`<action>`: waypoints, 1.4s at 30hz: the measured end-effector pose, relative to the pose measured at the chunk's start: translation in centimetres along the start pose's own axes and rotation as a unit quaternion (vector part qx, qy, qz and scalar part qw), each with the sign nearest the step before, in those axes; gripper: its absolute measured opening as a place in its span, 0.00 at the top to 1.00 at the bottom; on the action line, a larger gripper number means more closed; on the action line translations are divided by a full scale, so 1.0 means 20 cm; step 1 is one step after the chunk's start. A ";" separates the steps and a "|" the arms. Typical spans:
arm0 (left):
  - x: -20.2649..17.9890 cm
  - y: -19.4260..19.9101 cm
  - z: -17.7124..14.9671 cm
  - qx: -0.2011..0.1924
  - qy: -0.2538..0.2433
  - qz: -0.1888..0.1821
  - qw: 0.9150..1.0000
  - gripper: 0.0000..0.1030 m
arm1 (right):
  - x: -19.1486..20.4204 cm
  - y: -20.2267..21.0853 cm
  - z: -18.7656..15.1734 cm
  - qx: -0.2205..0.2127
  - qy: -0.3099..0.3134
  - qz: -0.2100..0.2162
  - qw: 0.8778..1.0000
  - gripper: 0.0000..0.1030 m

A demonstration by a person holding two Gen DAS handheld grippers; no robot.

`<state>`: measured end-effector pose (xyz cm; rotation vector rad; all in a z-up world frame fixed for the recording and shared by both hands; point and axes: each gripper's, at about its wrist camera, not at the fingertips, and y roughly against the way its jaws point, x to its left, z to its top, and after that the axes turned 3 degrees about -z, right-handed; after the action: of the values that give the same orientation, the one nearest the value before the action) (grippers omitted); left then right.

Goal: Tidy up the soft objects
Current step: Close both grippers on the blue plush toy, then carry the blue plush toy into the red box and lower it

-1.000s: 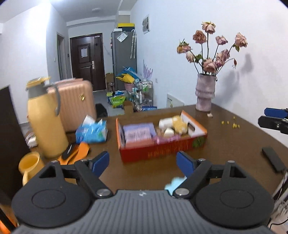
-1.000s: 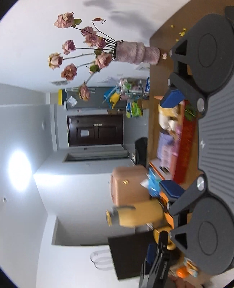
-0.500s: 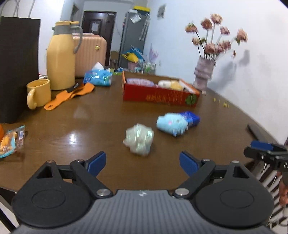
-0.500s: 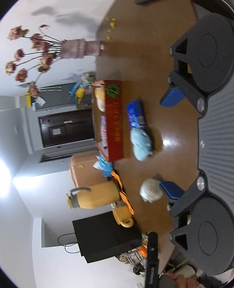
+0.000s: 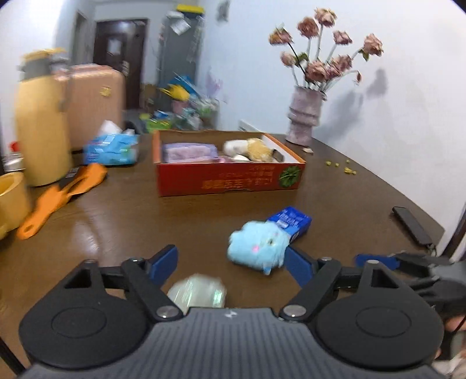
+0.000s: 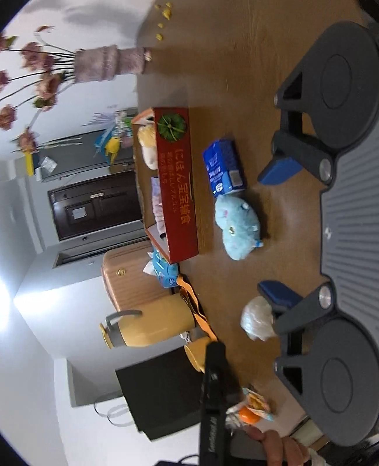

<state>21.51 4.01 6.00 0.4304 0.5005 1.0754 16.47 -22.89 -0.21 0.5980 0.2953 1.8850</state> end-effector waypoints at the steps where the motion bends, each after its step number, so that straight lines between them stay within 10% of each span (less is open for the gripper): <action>1: 0.02 -0.07 0.04 0.014 0.000 -0.006 1.000 0.24 | -0.01 -0.06 0.02 0.005 -0.015 0.005 1.000 0.40; 9: 0.20 -0.63 0.16 0.149 0.061 -0.053 0.986 0.42 | -0.11 -0.43 0.08 0.036 -0.112 0.021 0.993 0.54; 16: 0.27 -0.78 0.13 0.166 0.100 -0.096 0.976 0.47 | -0.23 -0.59 0.08 0.052 -0.163 0.037 0.985 0.63; 26: 0.17 -0.70 0.17 0.141 0.069 -0.140 0.978 0.80 | -0.23 -0.57 0.11 0.045 -0.160 0.076 0.983 0.85; 32: -0.05 -0.46 0.17 0.102 0.027 -0.105 0.989 0.73 | -0.20 -0.35 0.08 0.030 -0.129 0.069 0.989 0.94; 39: 0.02 -0.47 0.10 0.110 0.090 -0.068 0.988 0.35 | -0.26 -0.32 0.06 0.012 -0.154 0.068 0.986 0.51; 42: 0.04 -0.54 0.06 0.142 0.120 -0.076 0.980 0.29 | -0.27 -0.38 0.05 0.023 -0.161 0.048 0.985 0.51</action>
<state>30.36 0.22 0.77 0.5070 0.8942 0.9137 24.67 -25.04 -4.39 0.9496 0.0995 1.8412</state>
